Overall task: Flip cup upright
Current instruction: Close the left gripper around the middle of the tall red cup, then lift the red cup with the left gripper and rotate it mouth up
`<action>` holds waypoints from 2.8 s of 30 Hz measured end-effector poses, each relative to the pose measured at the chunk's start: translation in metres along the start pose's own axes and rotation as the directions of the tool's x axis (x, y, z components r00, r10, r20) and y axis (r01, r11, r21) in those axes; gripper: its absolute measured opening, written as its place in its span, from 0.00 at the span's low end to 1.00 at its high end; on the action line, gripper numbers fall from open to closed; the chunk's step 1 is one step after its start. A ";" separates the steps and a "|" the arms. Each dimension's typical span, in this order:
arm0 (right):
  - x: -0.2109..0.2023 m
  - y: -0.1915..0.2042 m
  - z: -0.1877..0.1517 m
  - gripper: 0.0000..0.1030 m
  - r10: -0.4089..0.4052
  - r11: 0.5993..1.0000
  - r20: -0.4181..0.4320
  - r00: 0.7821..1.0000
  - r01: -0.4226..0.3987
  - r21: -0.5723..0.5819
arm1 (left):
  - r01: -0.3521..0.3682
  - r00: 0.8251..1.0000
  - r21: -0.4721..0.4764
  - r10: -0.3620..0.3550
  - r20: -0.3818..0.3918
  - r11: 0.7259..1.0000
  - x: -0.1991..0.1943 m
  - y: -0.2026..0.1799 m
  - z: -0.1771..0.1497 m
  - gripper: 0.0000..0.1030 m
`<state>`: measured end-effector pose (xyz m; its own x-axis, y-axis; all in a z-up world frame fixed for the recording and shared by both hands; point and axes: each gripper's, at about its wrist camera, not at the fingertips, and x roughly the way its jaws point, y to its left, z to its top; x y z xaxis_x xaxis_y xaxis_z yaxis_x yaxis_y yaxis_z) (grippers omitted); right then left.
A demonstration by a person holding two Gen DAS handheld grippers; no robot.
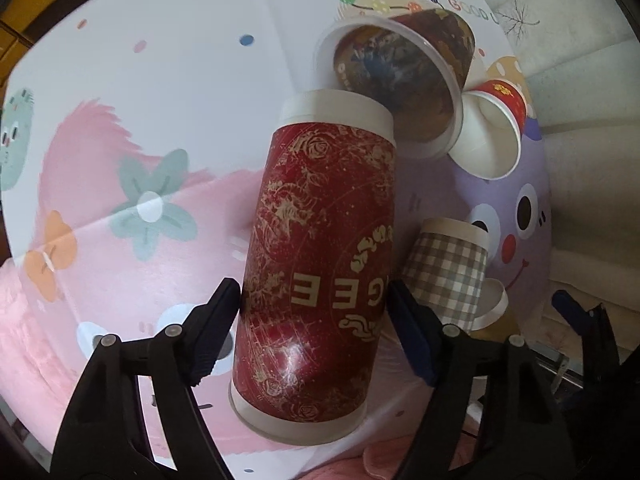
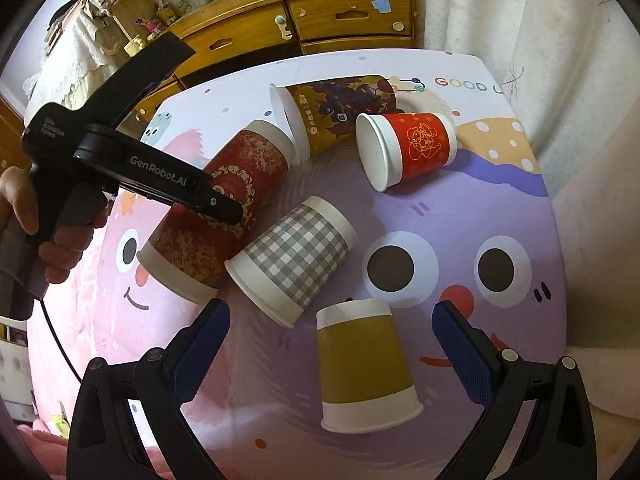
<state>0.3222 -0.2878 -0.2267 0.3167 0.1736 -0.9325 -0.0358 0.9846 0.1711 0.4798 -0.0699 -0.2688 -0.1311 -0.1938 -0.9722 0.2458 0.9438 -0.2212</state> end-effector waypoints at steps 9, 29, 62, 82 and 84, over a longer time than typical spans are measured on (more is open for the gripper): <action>-0.038 0.017 -0.018 1.00 -0.039 0.999 0.073 0.997 0.038 0.014 | -0.056 0.989 0.148 0.035 0.143 0.987 -0.055 0.003 -0.036 0.69; -0.133 0.066 -0.214 1.00 -0.128 0.945 0.158 0.979 0.072 0.318 | -0.208 0.950 0.742 -0.049 0.309 0.637 -0.081 -0.053 -0.260 0.69; -0.151 -0.038 -0.228 1.00 -0.204 0.894 0.040 0.978 0.169 0.414 | 0.013 0.991 0.955 0.132 0.028 -0.295 0.044 -0.173 -0.287 0.71; -0.151 0.007 -0.193 1.00 -0.125 0.975 0.127 0.984 0.098 0.200 | -0.286 0.957 0.913 0.048 0.285 0.292 -0.044 -0.156 -0.266 0.78; -0.157 0.020 -0.198 1.00 -0.129 0.978 0.157 0.979 0.099 0.186 | -0.268 0.947 0.828 -0.025 0.322 0.493 -0.061 -0.141 -0.266 0.78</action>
<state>0.0840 -0.2913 -0.1399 0.4634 0.0399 -0.8853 0.1725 0.9758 0.1343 0.1975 -0.1196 -0.1578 0.1784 -0.2935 -0.9392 0.9514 0.2950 0.0886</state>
